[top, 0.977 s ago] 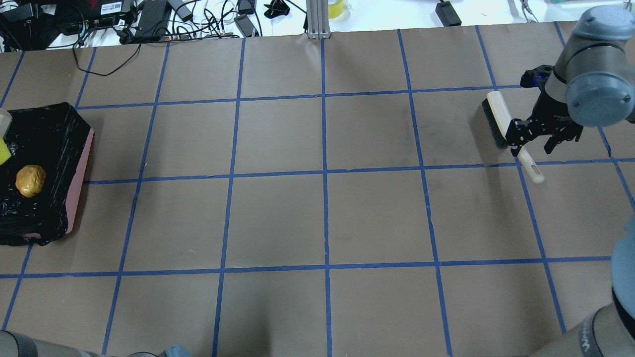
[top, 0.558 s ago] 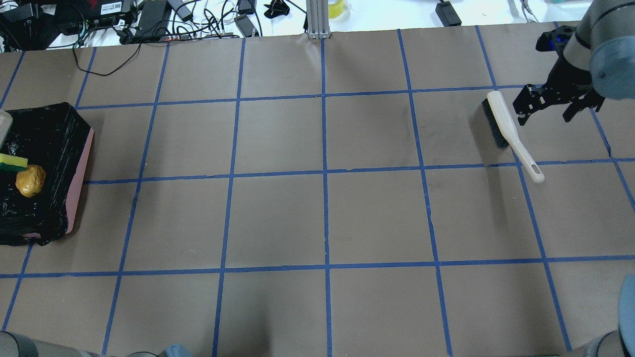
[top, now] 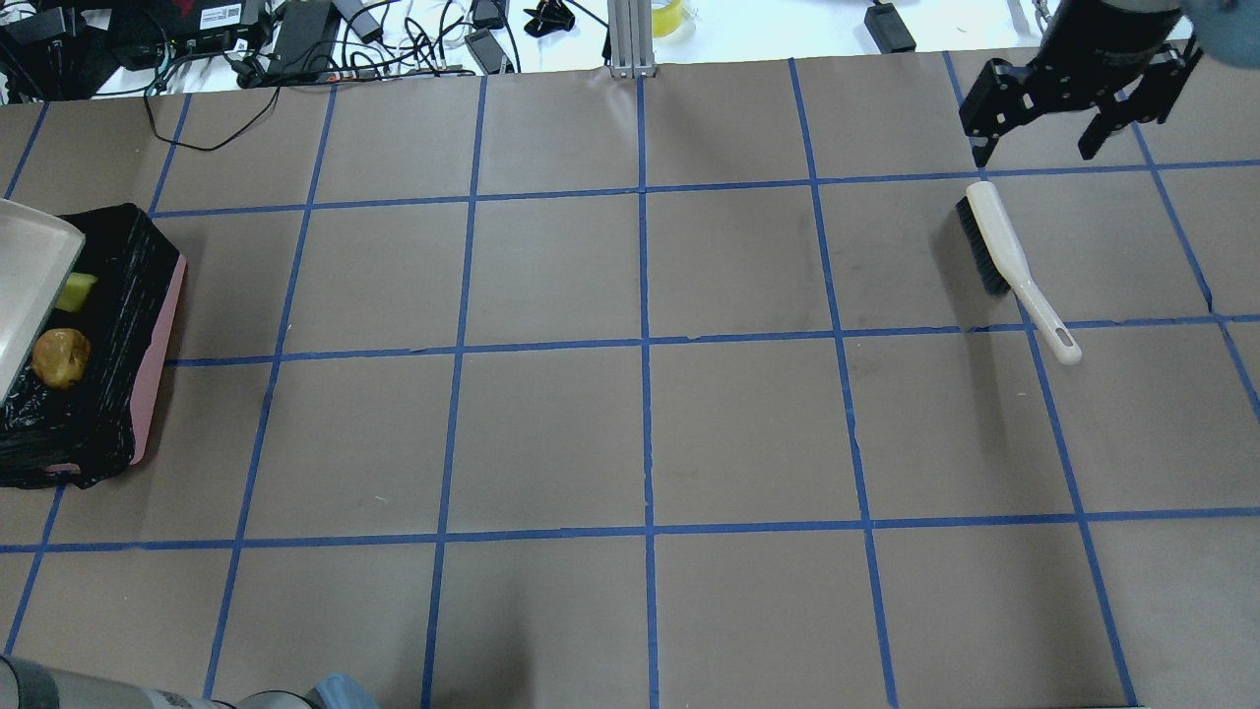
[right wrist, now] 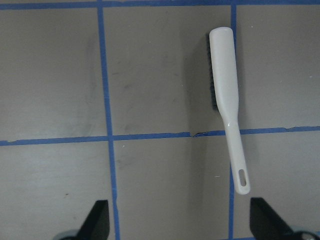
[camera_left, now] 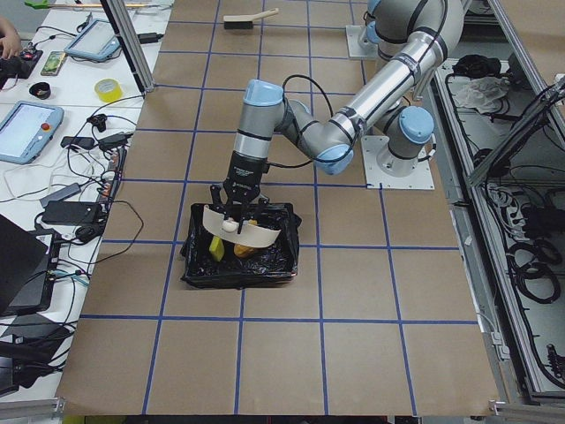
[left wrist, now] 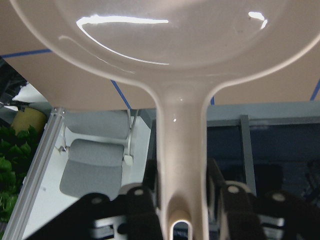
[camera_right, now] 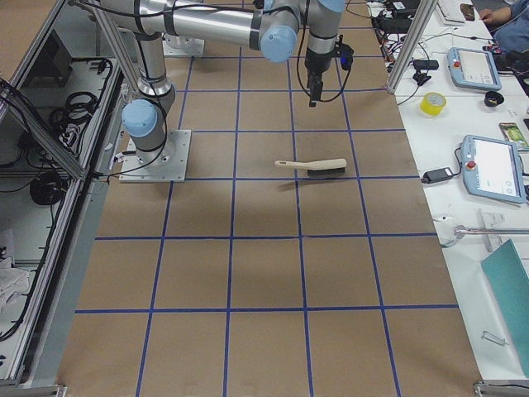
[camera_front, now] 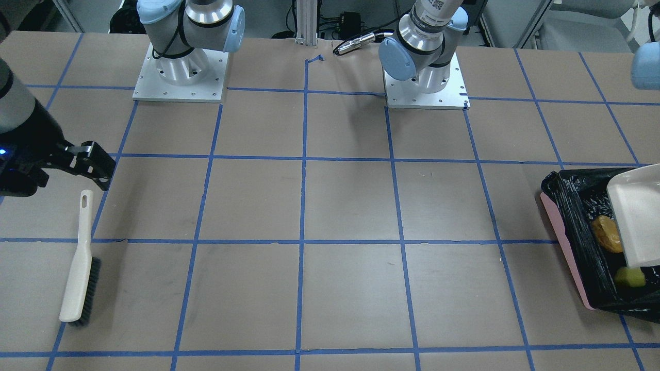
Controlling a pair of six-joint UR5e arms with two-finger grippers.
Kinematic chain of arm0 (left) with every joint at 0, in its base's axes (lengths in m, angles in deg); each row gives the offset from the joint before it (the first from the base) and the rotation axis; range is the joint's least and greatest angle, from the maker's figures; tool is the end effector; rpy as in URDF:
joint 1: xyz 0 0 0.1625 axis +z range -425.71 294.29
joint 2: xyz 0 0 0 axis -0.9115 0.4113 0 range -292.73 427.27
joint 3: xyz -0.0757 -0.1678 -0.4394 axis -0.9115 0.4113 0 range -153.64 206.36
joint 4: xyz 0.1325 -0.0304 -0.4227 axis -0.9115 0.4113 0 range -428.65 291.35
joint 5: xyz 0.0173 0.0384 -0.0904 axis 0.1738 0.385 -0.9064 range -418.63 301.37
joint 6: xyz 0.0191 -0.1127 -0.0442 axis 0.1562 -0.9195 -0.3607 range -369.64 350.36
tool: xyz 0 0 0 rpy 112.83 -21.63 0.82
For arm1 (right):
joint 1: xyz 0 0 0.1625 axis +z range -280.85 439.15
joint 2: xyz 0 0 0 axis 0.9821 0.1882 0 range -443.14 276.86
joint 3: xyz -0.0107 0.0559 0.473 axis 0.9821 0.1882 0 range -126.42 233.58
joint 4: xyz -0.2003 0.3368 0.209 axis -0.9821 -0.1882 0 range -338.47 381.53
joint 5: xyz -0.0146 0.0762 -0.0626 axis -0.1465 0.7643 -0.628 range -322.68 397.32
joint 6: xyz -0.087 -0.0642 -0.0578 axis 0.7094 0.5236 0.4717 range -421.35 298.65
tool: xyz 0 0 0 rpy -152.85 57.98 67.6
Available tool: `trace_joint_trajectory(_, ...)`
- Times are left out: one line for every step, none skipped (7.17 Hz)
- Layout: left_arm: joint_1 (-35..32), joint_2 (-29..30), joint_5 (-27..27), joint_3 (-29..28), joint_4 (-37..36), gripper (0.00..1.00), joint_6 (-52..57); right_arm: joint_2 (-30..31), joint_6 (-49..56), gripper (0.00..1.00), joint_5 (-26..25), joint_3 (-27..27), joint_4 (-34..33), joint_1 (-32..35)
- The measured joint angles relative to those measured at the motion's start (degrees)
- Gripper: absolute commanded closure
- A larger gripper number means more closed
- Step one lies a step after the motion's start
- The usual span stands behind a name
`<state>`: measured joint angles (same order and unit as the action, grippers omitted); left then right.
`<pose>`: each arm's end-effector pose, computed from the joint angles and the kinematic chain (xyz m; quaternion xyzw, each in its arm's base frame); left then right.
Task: Sweep and dump trash into bin
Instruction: 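Tilt the dustpan over the trash bag with left gripper while right releases brush, then bring the empty dustpan back onto the table with the left gripper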
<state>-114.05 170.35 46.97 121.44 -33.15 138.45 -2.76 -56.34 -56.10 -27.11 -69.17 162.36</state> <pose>0.3642 -0.5601 0.4585 0.7285 0.5976 0.1548 0.2970 0.0538 -0.6144 0.5082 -0.0157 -0.9994 0.0003 0.0300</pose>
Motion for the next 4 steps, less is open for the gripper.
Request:
trace_joint_trajectory(0.23, -0.13, -5.81, -1.27, 7.44, 1.00, -1.77, 1.47, -3.50, 0.00, 0.41, 1.14, 1.39, 3.50)
trace_joint_trajectory(0.07, -0.10, -11.08, -1.76, 13.28, 1.00, -5.14, 3.21, -5.23, 0.00, 1.56, 1.31, 1.90, 5.59)
trace_joint_trajectory(-0.41, 0.14, -15.57, -1.88, 17.34, 1.00, -9.72, 4.49, -5.92, 0.00, 2.78, 1.26, 2.00, 6.50)
trace_joint_trajectory(-1.16, 0.57, -20.17, -1.96, 20.68, 1.00, -15.71, 5.35, -6.15, 0.00, 3.38, 1.20, 1.92, 6.85)
